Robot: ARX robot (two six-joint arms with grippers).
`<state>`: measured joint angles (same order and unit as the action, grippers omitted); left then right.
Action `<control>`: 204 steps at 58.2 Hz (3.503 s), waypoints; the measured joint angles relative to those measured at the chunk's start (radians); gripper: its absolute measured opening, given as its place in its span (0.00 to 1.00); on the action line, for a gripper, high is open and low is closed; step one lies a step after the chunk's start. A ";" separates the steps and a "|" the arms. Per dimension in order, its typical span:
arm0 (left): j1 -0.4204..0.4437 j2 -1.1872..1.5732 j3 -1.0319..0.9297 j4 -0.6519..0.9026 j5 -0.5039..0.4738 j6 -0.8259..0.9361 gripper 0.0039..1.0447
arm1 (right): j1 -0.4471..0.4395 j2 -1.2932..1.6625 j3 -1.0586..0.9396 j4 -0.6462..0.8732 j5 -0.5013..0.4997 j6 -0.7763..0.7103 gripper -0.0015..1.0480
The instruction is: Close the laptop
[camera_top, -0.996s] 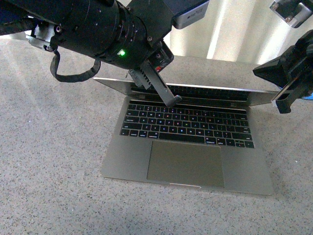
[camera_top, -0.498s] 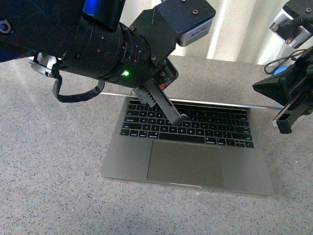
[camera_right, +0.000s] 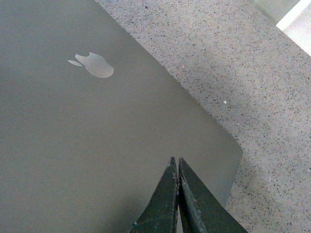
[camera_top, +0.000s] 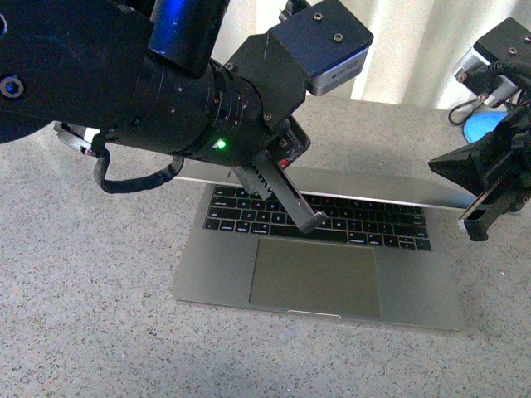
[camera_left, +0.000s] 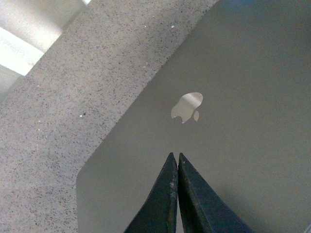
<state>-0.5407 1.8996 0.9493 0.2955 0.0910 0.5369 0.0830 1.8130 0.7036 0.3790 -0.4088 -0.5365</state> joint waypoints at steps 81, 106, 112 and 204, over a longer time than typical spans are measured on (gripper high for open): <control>-0.008 0.032 -0.123 0.143 0.053 -0.127 0.03 | -0.012 0.058 -0.034 0.031 0.002 -0.006 0.01; -0.005 0.045 -0.144 0.170 0.070 -0.163 0.03 | -0.010 0.067 -0.059 0.051 0.006 -0.006 0.01; -0.005 0.048 -0.145 0.171 0.075 -0.170 0.03 | -0.009 0.067 -0.066 0.053 0.006 -0.005 0.01; -0.020 0.107 -0.205 0.264 0.158 -0.278 0.03 | -0.005 0.057 -0.135 0.044 -0.008 0.020 0.01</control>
<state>-0.5606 2.0068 0.7444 0.5598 0.2493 0.2592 0.0776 1.8702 0.5690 0.4232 -0.4168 -0.5163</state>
